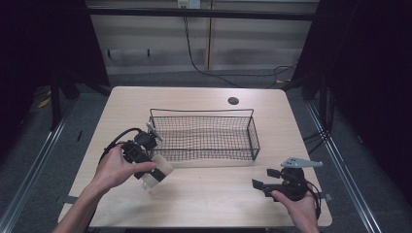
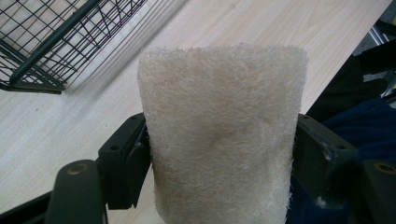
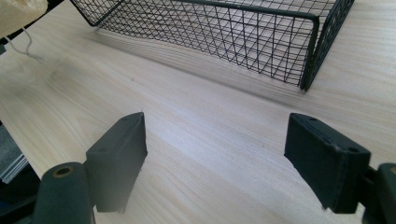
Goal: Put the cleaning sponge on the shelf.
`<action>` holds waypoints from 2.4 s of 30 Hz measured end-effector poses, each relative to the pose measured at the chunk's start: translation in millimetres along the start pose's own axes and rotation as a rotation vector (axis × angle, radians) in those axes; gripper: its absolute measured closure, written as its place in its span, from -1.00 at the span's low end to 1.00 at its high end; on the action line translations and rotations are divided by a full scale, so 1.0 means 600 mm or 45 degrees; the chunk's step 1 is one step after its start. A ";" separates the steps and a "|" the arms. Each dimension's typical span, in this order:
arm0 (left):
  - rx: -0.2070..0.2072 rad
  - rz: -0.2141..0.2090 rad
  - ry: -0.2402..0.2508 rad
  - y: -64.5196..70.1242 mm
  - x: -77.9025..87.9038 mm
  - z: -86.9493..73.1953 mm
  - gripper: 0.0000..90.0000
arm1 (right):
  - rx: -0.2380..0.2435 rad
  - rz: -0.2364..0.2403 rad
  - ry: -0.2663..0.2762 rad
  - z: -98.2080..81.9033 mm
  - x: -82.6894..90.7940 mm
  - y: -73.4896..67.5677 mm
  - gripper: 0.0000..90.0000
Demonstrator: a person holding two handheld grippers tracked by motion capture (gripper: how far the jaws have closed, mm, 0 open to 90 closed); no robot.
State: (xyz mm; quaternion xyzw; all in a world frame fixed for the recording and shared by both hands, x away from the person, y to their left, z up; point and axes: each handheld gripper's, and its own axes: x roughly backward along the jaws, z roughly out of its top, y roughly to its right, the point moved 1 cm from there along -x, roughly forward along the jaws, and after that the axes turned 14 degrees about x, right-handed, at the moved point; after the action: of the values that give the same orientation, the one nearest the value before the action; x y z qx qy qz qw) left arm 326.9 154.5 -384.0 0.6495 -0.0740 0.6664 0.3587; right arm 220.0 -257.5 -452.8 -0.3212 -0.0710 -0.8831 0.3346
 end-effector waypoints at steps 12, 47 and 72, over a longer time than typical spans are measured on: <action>0.010 0.029 0.052 0.003 0.051 0.016 -0.39 | -0.001 0.005 -0.003 0.000 0.000 -0.001 -0.54; 0.100 0.092 0.160 0.024 0.175 0.096 -0.39 | -0.014 0.014 0.000 0.000 0.000 -0.001 -0.54; 0.434 0.106 0.264 0.015 0.151 0.160 -0.39 | -0.012 0.020 -0.004 0.000 0.000 -0.001 -0.54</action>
State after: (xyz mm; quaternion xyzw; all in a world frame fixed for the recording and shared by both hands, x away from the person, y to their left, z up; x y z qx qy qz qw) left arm 409.0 128.5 -283.5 0.6251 0.0503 0.7469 0.2213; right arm 219.5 -257.3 -452.8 -0.3246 -0.0646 -0.8803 0.3400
